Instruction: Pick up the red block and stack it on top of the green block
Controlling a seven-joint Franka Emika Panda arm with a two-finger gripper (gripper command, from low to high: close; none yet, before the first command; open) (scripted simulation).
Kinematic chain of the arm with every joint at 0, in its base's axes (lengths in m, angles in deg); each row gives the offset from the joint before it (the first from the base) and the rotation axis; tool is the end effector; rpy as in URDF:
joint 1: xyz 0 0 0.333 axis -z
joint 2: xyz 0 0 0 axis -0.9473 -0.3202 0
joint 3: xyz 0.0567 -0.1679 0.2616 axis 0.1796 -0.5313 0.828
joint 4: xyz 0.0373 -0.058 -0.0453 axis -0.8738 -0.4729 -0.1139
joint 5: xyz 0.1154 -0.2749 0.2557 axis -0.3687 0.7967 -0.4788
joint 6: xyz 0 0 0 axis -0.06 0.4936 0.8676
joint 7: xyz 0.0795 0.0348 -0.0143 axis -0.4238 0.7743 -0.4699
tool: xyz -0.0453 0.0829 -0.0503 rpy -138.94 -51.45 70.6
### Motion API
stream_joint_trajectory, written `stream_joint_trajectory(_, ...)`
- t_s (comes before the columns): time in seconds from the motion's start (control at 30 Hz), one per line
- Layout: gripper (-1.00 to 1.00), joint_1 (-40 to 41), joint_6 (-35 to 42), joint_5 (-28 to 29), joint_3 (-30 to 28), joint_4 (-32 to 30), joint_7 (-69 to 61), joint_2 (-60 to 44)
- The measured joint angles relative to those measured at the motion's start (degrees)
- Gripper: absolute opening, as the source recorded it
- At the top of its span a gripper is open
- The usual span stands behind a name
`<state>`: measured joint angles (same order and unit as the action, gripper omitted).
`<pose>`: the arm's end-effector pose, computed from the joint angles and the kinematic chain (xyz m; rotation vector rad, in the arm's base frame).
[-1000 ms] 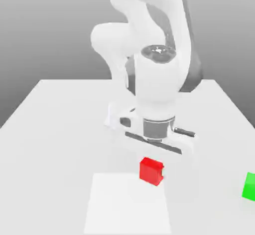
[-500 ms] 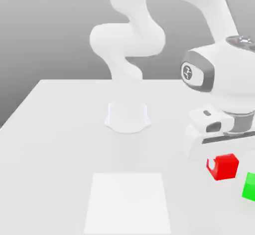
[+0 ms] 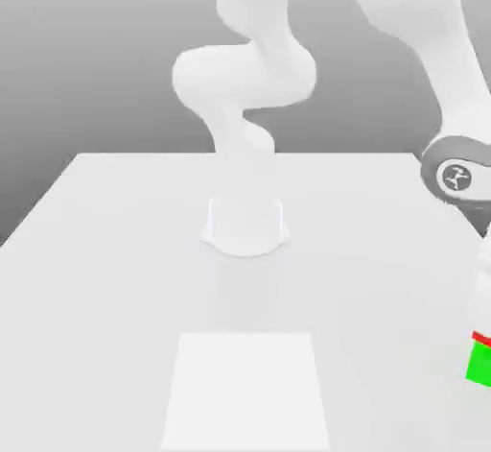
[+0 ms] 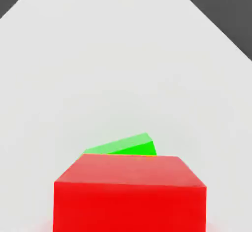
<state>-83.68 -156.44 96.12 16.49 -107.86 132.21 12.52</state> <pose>0.3684 0.3448 0.1859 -3.1404 0.0063 -0.0001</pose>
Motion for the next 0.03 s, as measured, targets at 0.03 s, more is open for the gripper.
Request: stream_joint_trajectory(0.03,1.0,0.0,0.0,0.0,0.0,0.0,0.0,0.0)
